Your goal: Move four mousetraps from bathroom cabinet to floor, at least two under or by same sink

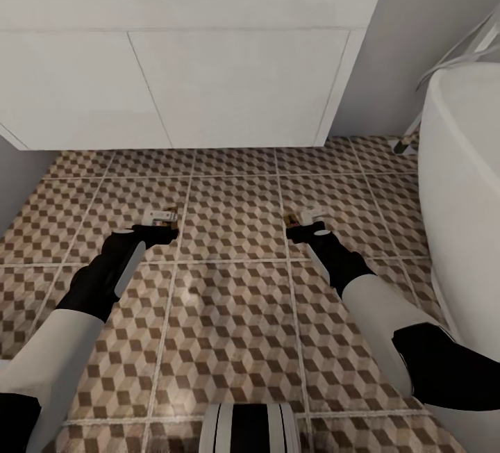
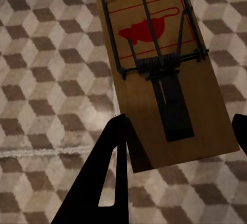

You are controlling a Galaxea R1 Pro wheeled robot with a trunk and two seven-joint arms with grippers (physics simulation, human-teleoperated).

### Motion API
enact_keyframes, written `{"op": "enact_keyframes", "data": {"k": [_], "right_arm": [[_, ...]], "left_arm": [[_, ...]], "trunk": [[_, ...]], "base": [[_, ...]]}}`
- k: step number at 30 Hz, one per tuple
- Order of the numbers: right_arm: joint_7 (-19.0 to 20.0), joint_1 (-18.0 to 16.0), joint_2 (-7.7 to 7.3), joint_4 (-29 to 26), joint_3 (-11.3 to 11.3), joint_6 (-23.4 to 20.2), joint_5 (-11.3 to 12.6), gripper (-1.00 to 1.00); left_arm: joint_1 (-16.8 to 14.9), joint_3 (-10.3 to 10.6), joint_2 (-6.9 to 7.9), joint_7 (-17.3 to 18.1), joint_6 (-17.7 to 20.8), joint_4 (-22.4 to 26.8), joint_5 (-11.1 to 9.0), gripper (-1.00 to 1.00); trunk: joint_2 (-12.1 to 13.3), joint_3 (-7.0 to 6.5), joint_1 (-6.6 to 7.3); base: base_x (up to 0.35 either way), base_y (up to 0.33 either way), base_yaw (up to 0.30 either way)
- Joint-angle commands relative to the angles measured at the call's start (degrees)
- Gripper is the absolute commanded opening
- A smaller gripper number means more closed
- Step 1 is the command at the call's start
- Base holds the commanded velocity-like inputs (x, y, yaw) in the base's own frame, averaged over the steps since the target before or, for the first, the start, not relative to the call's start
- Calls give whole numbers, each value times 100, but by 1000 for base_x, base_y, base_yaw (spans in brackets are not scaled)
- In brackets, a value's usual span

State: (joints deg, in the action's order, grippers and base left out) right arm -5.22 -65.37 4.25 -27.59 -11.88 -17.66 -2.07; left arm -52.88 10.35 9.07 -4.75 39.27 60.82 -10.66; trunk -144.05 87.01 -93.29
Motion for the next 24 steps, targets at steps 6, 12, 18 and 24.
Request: {"op": "enact_keyframes", "data": {"k": [6,12,18,24], "right_arm": [[-17,-2,-3,-118,-26,11,-5,-100],[-15,-2,-3,-230,-40,160,-4,-100],[-12,-2,-3,-246,-42,344,-5,-100],[-14,-2,-1,-253,-44,430,-11,-100]], "left_arm": [[-3,22,0,-53,19,13,-50,-100],[-3,28,-2,-53,19,24,-50,-100],[-3,29,-2,-45,5,26,-50,-100],[-3,29,2,-44,2,26,-50,-100]], "trunk": [[-10,177,-14],[-18,362,-29],[-26,549,-45],[-34,736,-60]], "base": [[0,0,0],[0,0,0],[0,0,0],[0,0,0]]}}
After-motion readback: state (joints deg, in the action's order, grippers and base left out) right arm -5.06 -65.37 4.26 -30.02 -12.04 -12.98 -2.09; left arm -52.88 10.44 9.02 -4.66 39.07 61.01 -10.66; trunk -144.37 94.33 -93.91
